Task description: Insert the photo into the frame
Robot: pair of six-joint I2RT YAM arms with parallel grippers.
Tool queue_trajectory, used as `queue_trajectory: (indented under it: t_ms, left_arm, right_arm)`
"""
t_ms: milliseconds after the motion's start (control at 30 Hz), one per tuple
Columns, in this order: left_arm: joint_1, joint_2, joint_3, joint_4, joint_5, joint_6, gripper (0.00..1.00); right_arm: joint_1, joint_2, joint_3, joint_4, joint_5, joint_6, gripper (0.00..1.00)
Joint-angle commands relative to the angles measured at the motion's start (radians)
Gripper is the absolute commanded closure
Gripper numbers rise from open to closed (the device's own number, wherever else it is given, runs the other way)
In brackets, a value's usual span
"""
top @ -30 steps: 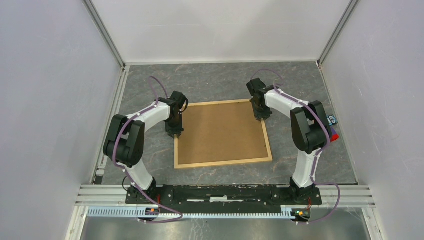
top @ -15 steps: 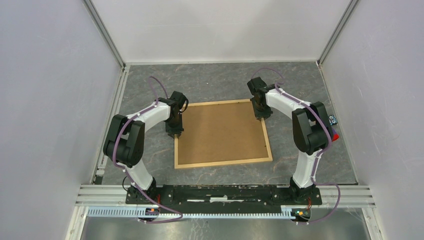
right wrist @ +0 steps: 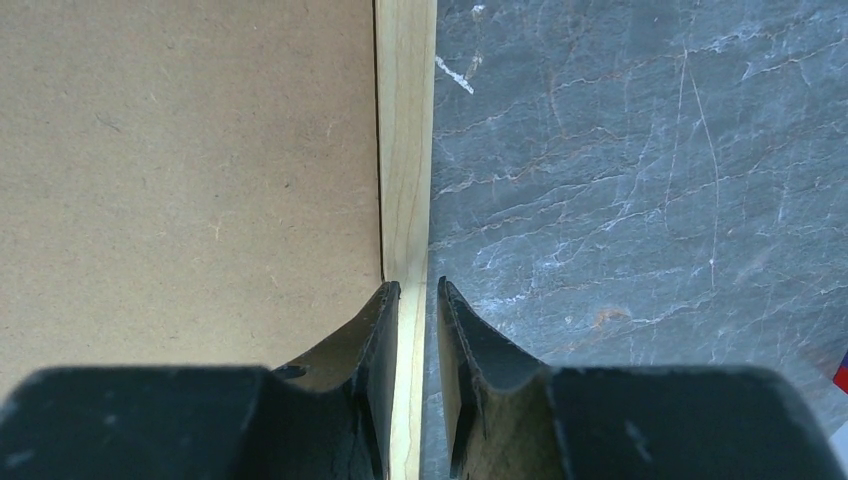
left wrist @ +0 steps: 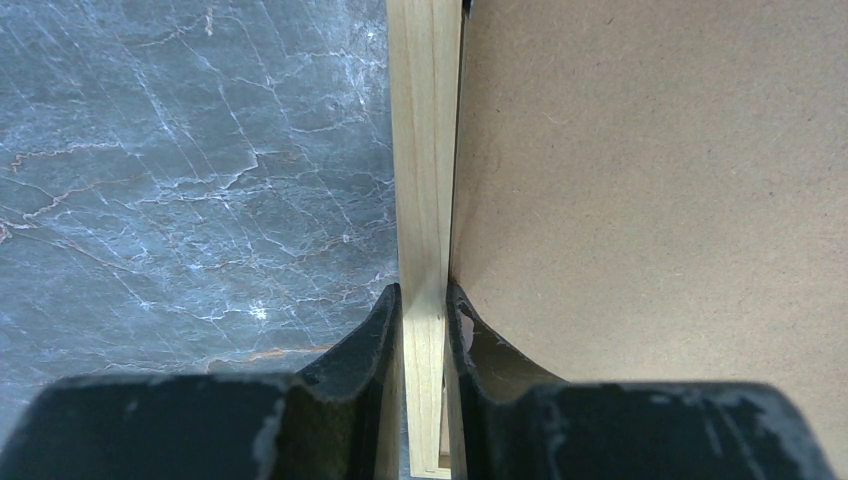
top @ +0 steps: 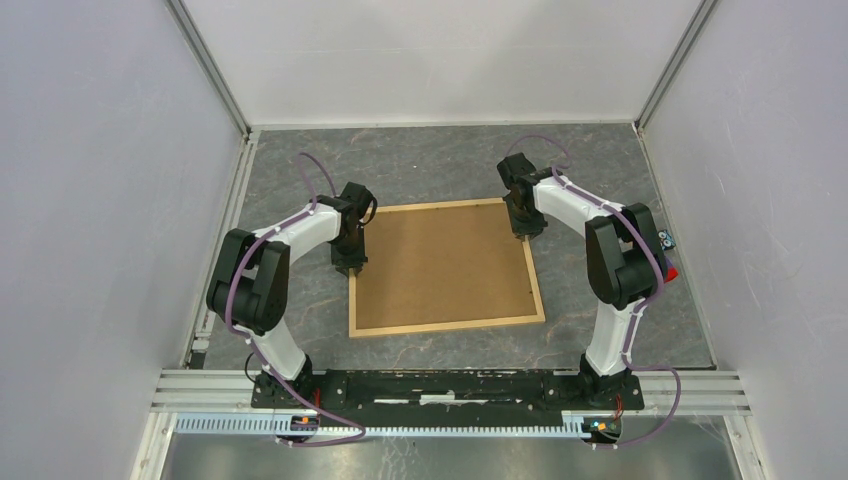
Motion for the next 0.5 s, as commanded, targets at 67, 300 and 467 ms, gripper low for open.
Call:
queue_trajectory:
  t_ms: [67, 300, 467]
  left_arm:
    - [-0.023, 0.041, -0.045, -0.016, 0.050, -0.040, 0.98]
    - [-0.024, 0.043, -0.045, -0.015, 0.052, -0.040, 0.98]
    - [-0.025, 0.042, -0.045, -0.016, 0.051, -0.039, 0.98]
  right_arm:
    - [-0.005, 0.003, -0.016, 0.031, 0.001, -0.001, 0.74]
    - [-0.005, 0.003, -0.041, 0.038, -0.003, -0.001, 0.73]
    - [-0.008, 0.008, -0.049, 0.046, 0.015, 0.000, 0.73]
